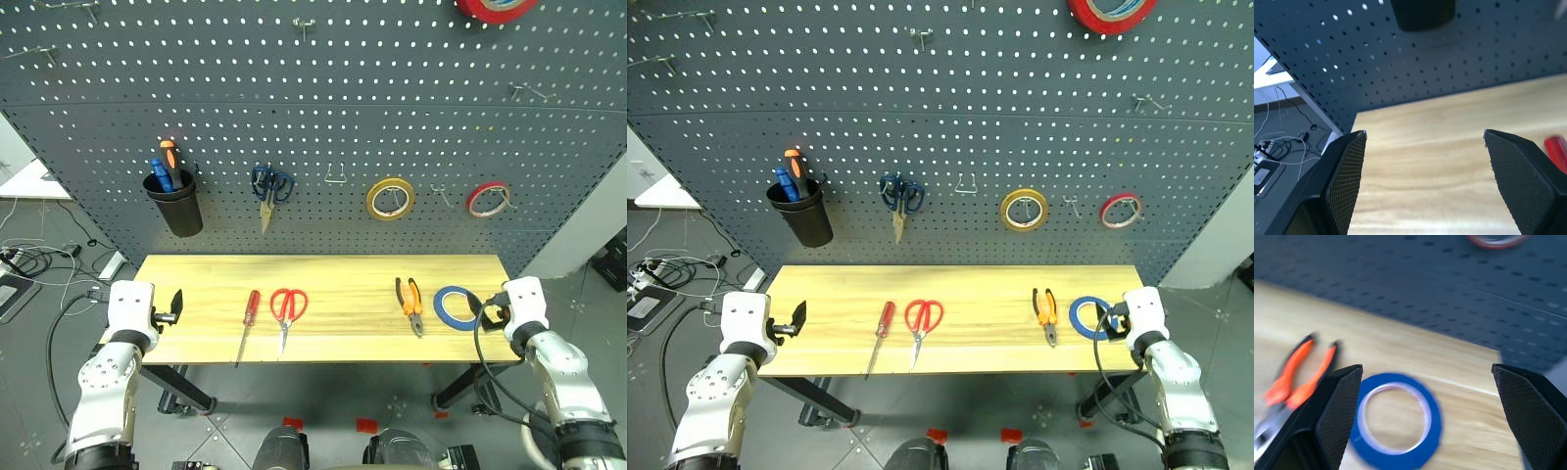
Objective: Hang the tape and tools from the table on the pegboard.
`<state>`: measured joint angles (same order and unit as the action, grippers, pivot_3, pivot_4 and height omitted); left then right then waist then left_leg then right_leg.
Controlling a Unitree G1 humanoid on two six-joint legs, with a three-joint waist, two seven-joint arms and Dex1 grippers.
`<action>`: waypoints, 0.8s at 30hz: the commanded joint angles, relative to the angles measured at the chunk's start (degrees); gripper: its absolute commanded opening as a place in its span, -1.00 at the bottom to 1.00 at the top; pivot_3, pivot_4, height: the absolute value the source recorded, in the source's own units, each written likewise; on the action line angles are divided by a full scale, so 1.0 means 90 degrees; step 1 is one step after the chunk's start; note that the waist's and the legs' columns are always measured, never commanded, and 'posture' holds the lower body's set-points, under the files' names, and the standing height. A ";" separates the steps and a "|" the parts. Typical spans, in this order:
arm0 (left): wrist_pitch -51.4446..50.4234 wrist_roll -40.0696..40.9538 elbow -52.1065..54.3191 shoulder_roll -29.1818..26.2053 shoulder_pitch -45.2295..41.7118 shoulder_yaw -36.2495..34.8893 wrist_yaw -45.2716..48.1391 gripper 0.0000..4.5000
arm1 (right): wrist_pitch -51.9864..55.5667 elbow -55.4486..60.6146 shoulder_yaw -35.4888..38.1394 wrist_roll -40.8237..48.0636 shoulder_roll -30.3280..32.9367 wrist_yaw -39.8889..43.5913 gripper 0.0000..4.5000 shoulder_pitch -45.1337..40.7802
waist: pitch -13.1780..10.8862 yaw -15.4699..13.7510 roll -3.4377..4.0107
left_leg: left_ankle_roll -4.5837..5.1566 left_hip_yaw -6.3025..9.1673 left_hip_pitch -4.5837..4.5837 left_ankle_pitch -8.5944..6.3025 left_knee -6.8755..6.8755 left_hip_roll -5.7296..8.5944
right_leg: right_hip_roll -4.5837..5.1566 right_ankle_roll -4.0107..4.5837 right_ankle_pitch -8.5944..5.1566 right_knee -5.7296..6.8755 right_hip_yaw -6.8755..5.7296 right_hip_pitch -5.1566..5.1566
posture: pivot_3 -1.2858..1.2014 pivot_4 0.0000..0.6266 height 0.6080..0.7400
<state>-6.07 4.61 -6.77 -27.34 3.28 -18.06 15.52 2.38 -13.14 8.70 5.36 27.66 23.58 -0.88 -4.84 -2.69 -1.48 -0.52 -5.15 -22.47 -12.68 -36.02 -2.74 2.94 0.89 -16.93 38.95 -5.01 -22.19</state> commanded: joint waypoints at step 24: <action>-0.0277 -0.0494 0.2611 -0.0915 -0.1423 0.3863 0.3723 0.80 | 0.1959 -0.1972 -0.1961 -0.0884 0.1248 0.2257 1.00 -0.2869 | -0.1372 0.0215 0.0001 | 0.0002 -0.0015 -0.0082 -0.0011 0.0007 0.0007 | 0.0014 -0.0009 -0.0010 -0.0025 -0.0011 -0.0062 | 0.04 0.11 1.00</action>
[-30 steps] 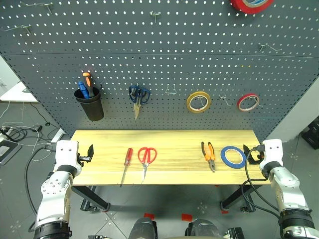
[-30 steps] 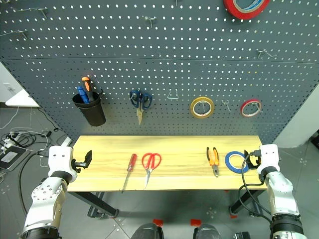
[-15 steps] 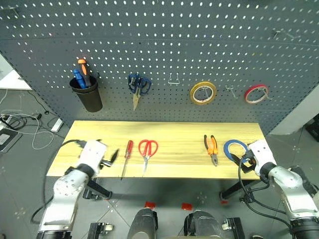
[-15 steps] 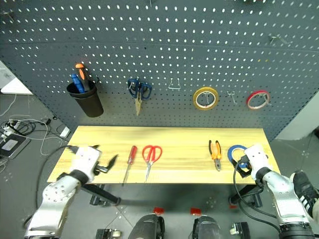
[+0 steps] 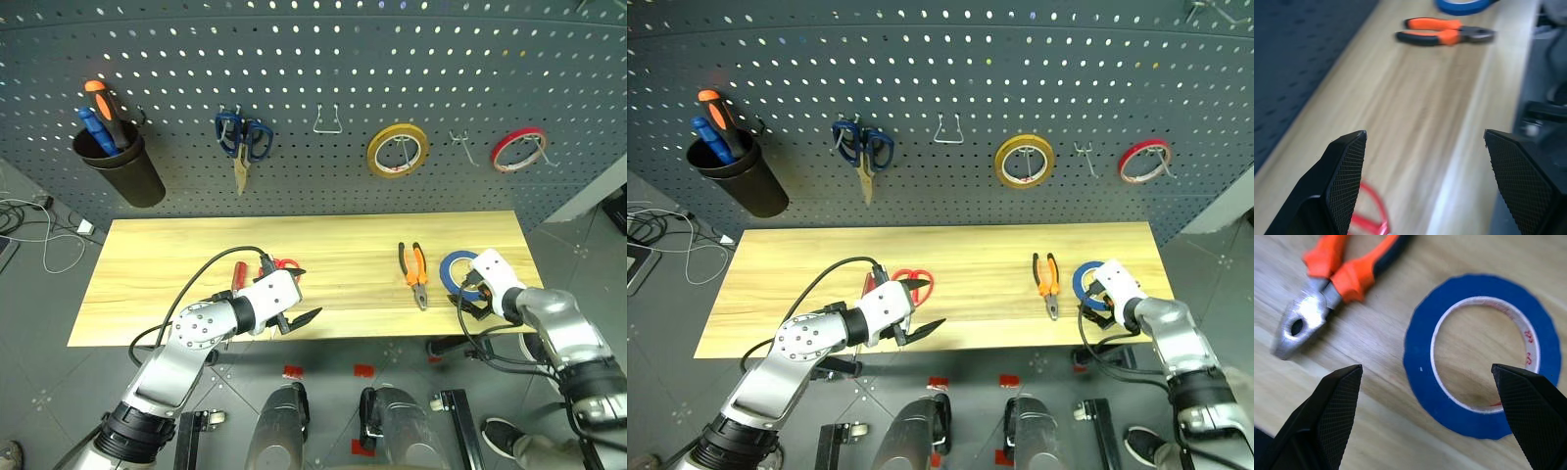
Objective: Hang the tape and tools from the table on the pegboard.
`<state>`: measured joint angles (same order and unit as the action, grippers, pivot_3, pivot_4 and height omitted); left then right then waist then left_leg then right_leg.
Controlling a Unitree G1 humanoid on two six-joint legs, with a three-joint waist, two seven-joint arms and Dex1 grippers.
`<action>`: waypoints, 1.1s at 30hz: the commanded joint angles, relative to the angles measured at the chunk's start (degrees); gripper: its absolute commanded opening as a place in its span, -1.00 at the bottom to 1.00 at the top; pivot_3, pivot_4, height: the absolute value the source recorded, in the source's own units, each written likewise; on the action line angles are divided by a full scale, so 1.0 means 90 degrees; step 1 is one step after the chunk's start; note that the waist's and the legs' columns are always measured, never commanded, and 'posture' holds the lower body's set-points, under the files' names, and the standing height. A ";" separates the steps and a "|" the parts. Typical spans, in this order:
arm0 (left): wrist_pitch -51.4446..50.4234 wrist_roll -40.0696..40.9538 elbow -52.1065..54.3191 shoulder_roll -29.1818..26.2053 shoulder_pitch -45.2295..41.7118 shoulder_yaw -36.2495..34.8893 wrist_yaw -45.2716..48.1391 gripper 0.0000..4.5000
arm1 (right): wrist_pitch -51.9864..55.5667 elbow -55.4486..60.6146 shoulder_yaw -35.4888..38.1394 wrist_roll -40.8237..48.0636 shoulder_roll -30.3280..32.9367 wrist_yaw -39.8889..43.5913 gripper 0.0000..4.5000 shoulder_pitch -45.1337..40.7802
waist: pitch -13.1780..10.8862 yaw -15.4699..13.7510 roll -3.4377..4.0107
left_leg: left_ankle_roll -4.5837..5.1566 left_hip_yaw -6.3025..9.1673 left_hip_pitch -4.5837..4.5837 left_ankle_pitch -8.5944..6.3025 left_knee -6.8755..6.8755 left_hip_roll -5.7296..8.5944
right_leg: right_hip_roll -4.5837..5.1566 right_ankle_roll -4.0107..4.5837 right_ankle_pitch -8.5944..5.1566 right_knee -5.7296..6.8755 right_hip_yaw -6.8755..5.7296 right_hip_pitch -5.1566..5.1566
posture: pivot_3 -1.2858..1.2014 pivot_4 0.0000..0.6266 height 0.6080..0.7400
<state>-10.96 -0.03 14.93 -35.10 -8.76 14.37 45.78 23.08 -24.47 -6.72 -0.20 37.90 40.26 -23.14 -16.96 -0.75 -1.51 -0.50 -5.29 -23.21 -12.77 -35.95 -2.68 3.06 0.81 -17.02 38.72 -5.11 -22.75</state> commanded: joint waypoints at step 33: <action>0.0071 0.1430 -0.0351 0.1866 -0.1198 -0.0782 -0.0601 0.81 | -0.2174 0.4794 0.1089 -0.2108 -0.0383 -0.2799 -0.70 0.1846 | -0.0090 0.0128 -0.0002 | -0.0022 0.0019 -0.0069 0.0012 -0.0043 0.0009 | 0.0007 -0.0080 -0.0009 0.0024 -0.0014 -0.0057 | -0.02 -0.04 1.00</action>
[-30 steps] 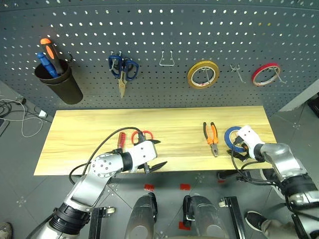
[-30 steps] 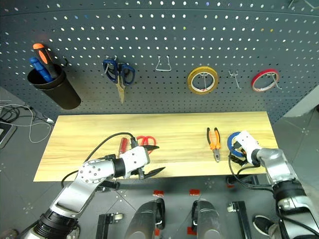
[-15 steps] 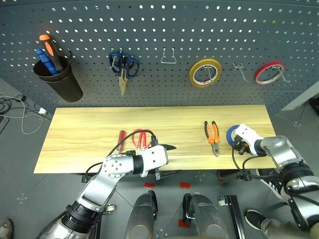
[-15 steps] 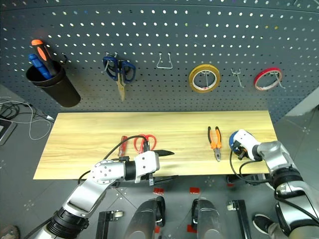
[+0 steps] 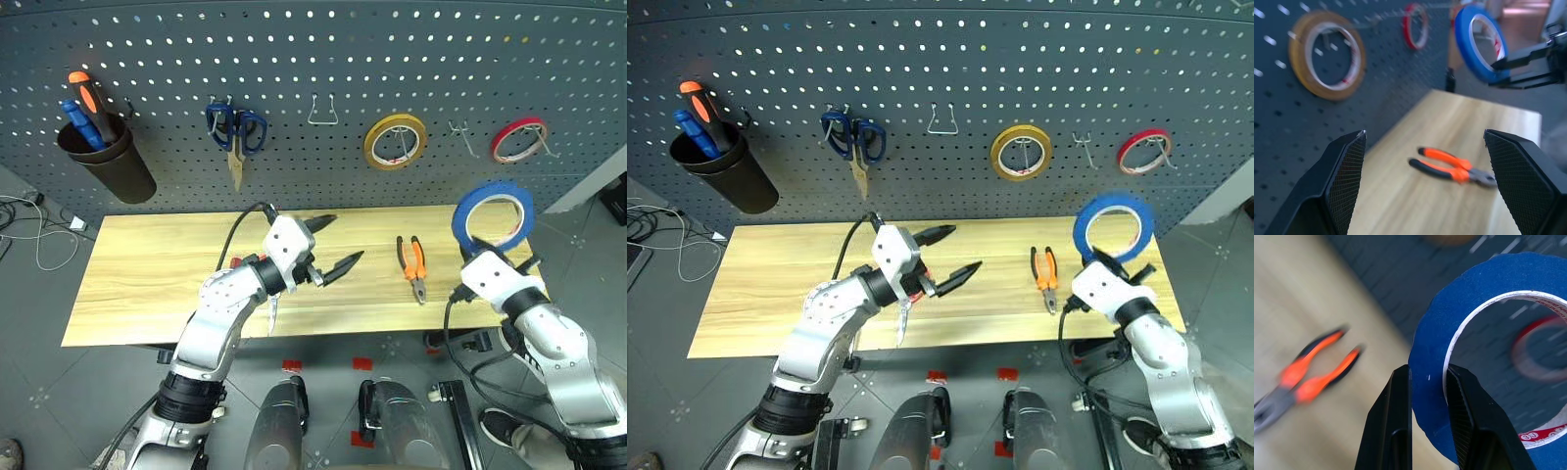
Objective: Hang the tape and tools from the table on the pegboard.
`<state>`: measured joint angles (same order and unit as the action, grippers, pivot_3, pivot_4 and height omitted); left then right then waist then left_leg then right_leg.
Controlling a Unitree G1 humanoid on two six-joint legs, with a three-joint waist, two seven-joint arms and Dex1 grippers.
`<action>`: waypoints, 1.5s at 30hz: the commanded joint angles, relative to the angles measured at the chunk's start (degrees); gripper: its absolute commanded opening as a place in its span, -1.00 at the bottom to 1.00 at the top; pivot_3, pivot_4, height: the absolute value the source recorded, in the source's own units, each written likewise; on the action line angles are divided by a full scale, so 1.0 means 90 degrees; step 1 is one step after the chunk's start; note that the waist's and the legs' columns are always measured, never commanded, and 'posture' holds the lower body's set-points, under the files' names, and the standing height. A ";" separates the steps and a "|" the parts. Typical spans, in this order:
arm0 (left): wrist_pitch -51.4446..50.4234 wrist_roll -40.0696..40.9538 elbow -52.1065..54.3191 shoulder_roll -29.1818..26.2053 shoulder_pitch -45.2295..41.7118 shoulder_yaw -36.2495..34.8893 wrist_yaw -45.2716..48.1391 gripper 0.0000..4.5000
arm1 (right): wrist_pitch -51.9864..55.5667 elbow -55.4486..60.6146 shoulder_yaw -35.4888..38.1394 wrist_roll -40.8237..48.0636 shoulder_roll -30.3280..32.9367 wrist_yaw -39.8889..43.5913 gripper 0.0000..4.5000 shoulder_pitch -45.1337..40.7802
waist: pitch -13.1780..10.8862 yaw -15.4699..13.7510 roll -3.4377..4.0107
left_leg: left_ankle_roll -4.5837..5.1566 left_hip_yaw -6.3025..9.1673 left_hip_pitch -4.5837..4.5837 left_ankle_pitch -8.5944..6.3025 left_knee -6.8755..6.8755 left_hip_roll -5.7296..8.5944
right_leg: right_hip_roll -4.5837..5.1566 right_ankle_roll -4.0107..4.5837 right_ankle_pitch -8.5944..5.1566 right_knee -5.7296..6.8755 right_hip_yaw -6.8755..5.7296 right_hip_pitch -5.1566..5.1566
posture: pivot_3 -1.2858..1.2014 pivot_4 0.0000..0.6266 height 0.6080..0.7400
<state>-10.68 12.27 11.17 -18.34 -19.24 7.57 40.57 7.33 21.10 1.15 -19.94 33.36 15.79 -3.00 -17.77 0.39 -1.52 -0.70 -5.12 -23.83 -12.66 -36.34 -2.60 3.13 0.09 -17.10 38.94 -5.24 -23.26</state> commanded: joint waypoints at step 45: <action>0.1487 -0.1079 -0.0436 -0.2539 0.1263 0.0537 0.1936 0.81 | 0.4917 -0.4617 0.0186 0.2118 -0.2735 -0.0943 0.99 -0.3557 | 0.0001 -0.0022 0.0001 | 0.0002 -0.0008 -0.0010 0.0000 0.0026 -0.0008 | 0.0002 0.0061 0.0026 -0.0005 -0.0005 -0.0020 | 0.04 -0.02 1.00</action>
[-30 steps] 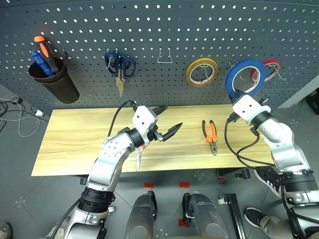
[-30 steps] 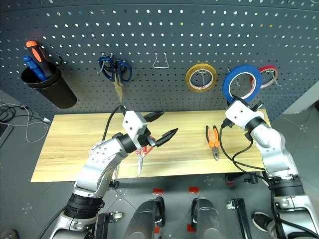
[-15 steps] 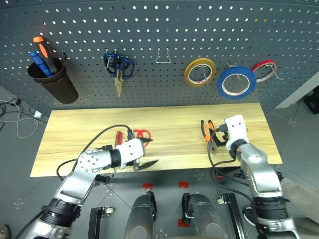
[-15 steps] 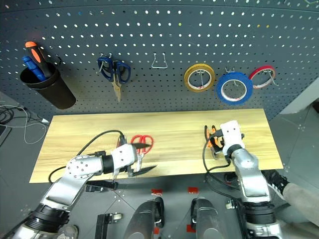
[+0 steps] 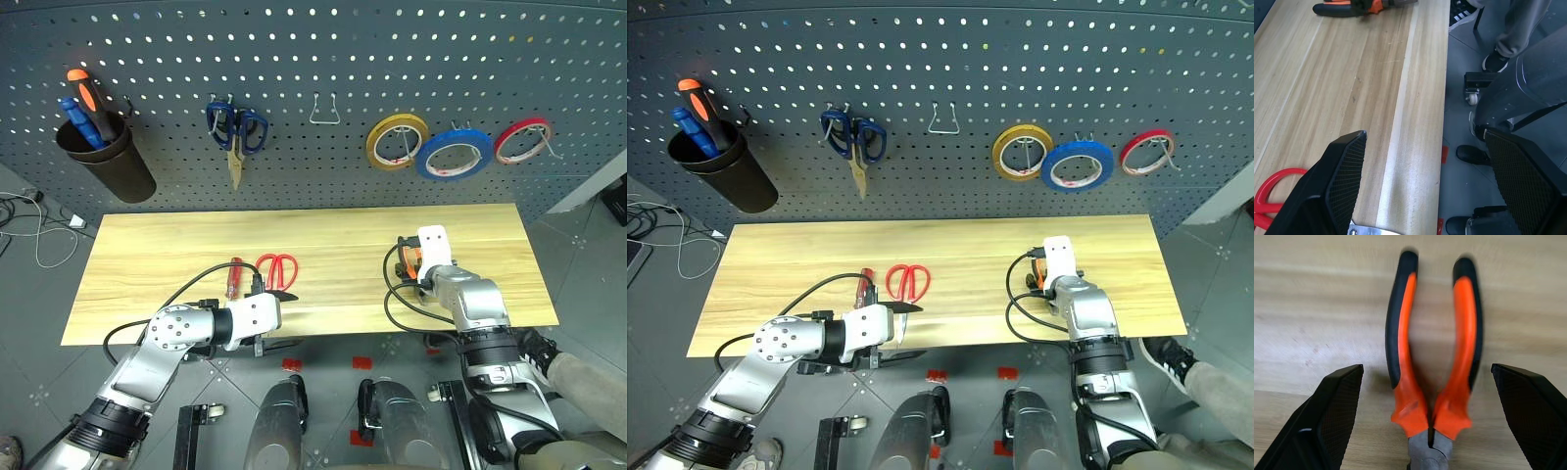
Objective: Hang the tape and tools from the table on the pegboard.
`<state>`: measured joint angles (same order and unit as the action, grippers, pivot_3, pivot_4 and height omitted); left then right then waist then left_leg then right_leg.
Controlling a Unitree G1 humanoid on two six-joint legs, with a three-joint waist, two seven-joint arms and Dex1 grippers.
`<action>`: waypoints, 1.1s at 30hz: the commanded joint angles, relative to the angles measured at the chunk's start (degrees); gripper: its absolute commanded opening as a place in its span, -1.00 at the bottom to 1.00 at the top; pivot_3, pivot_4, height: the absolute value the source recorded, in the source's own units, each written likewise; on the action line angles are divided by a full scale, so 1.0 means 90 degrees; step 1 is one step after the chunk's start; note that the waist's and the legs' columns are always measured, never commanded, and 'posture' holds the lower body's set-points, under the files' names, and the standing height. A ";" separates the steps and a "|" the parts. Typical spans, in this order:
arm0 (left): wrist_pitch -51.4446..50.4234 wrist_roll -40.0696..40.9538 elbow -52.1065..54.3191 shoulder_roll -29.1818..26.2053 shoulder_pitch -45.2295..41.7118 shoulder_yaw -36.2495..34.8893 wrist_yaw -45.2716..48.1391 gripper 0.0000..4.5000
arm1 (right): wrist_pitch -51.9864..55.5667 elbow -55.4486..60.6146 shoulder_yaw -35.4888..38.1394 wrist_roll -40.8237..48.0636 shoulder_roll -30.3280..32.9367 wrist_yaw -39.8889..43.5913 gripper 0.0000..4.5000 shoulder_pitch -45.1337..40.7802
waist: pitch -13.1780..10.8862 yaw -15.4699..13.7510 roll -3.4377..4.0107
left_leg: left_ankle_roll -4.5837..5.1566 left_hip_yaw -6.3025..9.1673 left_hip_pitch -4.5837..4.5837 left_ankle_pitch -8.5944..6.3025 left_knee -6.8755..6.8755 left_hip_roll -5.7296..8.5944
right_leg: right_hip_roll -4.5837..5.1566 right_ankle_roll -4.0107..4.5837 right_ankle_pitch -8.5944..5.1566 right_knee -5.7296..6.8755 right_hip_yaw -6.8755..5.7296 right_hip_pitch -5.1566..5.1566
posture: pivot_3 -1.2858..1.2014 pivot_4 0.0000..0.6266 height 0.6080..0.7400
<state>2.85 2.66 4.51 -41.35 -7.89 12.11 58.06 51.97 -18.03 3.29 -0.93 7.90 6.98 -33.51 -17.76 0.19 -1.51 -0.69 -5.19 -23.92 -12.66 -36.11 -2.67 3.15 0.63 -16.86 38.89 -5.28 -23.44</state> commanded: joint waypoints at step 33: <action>-0.2589 0.1952 0.1903 0.1106 -0.0135 -0.2396 -0.2669 0.81 | -0.3969 0.2690 -0.1706 -0.0769 -0.1105 -0.0540 0.16 -0.2086 | 0.0010 0.0003 -0.0024 | -0.0012 0.0025 -0.0064 0.0010 -0.0034 0.0000 | -0.0005 -0.0003 0.0010 0.0020 -0.0014 -0.0055 | 0.09 -0.04 1.00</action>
<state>-20.83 20.89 20.42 -30.53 -7.93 -8.48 34.51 22.05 8.21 -13.43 -8.18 -1.19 3.12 -49.44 -17.67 0.22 -1.73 -0.79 -4.98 -24.50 -12.57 -36.42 -2.67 3.11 0.61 -16.78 39.07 -5.41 -23.95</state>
